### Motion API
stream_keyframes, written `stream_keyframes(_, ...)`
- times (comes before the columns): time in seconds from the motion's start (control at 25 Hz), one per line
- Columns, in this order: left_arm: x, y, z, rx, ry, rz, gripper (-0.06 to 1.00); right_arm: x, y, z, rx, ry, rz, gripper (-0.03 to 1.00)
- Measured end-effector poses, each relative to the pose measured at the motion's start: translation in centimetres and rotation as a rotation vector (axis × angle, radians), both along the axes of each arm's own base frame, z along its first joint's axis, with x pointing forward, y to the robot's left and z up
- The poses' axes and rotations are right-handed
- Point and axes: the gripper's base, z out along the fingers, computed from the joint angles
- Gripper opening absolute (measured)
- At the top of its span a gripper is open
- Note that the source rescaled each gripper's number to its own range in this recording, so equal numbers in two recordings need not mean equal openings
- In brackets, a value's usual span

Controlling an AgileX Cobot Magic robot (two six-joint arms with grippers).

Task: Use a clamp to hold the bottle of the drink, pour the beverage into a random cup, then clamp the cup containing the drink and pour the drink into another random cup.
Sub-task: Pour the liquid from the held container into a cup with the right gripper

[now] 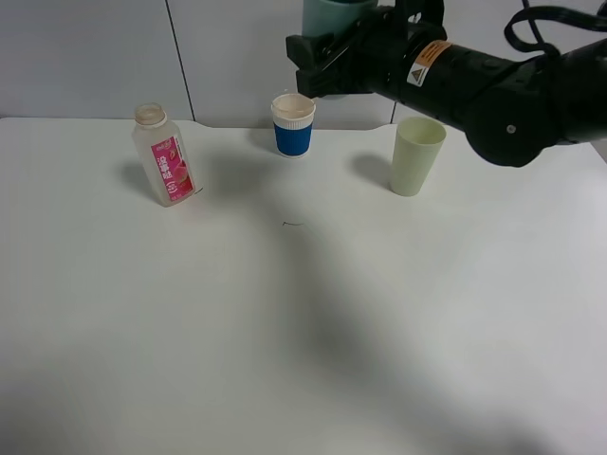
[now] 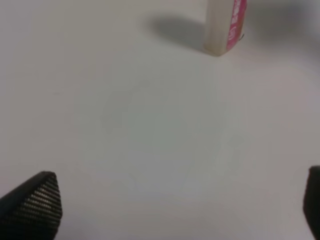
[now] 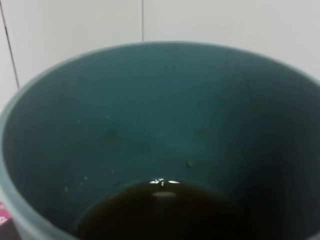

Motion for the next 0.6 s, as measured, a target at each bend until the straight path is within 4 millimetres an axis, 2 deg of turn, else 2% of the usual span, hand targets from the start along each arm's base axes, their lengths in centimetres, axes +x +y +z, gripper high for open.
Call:
stream_keyframes(0.16, 0.0, 0.0, 0.0, 0.0, 0.0, 0.0, 0.93, 0.0, -1.3, 1.1, -0.007, 0.011, -0.039, 0.0)
stream_keyframes(0.32, 0.0, 0.0, 0.0, 0.0, 0.0, 0.0, 0.93, 0.3, -3.2, 1.4, -0.033, 0.07, -0.091, 0.0)
stream_keyframes(0.6, 0.0, 0.0, 0.0, 0.0, 0.0, 0.0, 0.93, 0.2, -6.5, 2.9, -0.053, 0.12, -0.173, 0.0)
